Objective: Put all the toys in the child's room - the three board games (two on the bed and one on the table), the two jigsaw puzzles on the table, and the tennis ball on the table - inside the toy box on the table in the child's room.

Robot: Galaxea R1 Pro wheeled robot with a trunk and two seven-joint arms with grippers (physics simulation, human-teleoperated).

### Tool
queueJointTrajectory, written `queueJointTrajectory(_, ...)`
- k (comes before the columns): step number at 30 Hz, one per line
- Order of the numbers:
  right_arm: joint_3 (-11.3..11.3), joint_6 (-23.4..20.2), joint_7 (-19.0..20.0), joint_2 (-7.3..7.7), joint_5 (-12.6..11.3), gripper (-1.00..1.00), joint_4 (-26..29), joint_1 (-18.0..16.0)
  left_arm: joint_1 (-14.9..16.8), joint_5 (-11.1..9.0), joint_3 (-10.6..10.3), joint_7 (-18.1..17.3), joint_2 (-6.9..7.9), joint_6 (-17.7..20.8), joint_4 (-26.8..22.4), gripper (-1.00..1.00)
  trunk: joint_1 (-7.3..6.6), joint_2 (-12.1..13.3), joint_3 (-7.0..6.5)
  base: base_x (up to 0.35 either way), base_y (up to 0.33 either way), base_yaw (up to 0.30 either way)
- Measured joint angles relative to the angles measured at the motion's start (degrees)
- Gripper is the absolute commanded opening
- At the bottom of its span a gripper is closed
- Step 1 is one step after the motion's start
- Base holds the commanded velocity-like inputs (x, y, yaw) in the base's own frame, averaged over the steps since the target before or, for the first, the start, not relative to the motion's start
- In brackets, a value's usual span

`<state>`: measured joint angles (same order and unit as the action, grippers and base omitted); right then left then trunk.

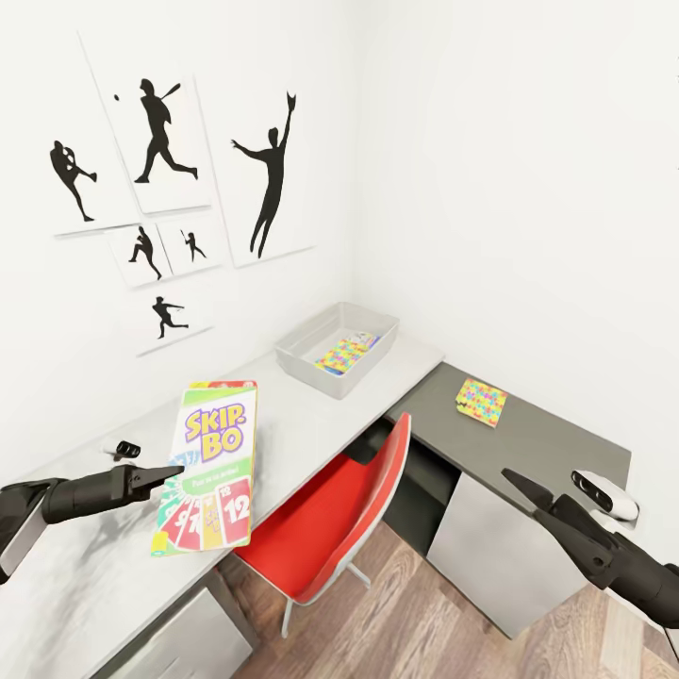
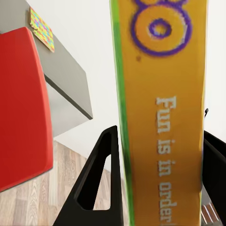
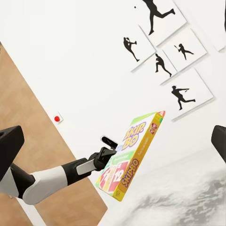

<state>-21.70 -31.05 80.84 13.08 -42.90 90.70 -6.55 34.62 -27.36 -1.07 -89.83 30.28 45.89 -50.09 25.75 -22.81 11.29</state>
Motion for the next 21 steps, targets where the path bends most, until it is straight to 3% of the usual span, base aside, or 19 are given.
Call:
queueJointTrajectory(13,0.0,1.27,0.04,0.06,0.19,1.0,-0.46,0.0,-0.9,-0.07,0.03,0.0,0.0,-0.05,-1.64,-1.0,-0.02,0.0,-1.22,0.109,-0.199,0.0)
queueJointTrajectory(21,0.0,1.9,0.08,0.09,0.12,1.0,-0.86,0.0,-0.99,-0.1,0.03,0.0,0.0,-0.01,-1.84,-1.0,0.0,0.0,-1.97,0.08,-0.052,0.0)
